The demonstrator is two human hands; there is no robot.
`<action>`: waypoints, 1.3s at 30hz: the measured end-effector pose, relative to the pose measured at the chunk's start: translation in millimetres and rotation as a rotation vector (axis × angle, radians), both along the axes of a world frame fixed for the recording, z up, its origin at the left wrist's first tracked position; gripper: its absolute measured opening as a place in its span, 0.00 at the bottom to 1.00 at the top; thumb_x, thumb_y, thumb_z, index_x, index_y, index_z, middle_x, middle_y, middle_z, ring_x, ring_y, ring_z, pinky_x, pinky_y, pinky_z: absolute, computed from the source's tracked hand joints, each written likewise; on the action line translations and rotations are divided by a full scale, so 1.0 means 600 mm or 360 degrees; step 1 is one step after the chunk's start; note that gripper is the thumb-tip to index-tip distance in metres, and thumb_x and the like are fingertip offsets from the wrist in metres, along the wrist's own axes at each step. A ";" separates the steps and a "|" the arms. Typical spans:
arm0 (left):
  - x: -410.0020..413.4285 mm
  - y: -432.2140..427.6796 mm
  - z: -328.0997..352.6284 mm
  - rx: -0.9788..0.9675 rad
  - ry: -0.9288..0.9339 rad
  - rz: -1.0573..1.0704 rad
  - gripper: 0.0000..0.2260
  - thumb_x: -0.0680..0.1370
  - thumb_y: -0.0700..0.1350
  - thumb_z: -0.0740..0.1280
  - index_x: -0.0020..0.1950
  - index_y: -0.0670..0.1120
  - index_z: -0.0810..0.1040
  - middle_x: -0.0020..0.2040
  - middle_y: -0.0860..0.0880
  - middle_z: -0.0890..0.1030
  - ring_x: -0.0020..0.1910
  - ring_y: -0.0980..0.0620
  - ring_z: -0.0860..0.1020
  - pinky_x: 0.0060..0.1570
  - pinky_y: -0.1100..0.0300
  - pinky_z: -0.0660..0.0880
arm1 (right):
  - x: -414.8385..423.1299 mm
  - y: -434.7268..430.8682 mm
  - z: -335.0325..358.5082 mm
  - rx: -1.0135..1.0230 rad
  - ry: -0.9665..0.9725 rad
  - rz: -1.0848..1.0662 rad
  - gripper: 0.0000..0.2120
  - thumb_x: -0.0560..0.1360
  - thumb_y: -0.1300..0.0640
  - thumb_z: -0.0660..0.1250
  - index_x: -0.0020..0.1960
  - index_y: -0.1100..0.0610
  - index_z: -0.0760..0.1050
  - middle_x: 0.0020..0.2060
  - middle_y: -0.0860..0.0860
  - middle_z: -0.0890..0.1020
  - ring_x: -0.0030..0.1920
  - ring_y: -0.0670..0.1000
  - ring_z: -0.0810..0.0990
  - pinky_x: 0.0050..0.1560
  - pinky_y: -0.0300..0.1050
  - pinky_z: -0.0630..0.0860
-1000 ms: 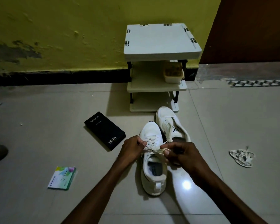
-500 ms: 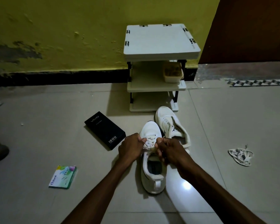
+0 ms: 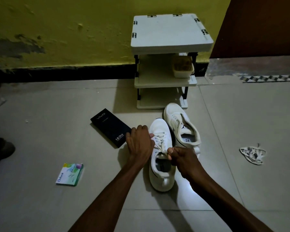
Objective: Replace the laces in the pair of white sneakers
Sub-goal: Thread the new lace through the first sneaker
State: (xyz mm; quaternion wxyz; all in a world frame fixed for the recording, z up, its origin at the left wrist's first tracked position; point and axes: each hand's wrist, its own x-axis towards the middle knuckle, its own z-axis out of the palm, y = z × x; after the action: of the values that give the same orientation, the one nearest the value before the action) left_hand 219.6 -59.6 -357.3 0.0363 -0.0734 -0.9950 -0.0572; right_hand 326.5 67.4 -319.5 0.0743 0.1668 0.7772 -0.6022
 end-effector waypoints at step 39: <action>-0.016 -0.035 0.021 0.0431 -0.0706 -0.0091 0.18 0.81 0.53 0.59 0.66 0.44 0.74 0.61 0.41 0.75 0.59 0.43 0.76 0.56 0.56 0.72 | -0.119 0.002 -0.053 0.1054 0.0103 0.0514 0.23 0.81 0.50 0.58 0.75 0.54 0.61 0.60 0.55 0.80 0.57 0.51 0.80 0.59 0.40 0.73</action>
State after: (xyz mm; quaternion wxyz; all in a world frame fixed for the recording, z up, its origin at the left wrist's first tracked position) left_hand 209.9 -80.6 -345.0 -0.1749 -0.0816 -0.9594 -0.2057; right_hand 255.0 68.9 -351.5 0.0858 0.0379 0.9482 -0.3035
